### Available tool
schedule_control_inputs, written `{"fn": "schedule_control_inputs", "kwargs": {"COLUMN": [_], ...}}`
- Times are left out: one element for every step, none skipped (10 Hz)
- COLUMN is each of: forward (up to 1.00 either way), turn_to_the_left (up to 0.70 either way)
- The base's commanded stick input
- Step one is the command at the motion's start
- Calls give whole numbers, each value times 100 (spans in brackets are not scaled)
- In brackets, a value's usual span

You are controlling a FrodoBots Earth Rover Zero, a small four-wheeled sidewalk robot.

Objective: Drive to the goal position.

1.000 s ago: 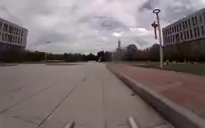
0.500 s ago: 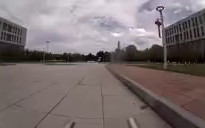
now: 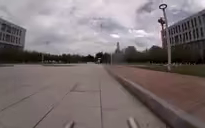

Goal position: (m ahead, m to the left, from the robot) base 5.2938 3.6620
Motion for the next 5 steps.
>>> {"fn": "schedule_control_inputs", "kwargs": {"forward": [100, 100, 100, 100, 100], "turn_to_the_left": [0, 0, 31, 21, 0]}}
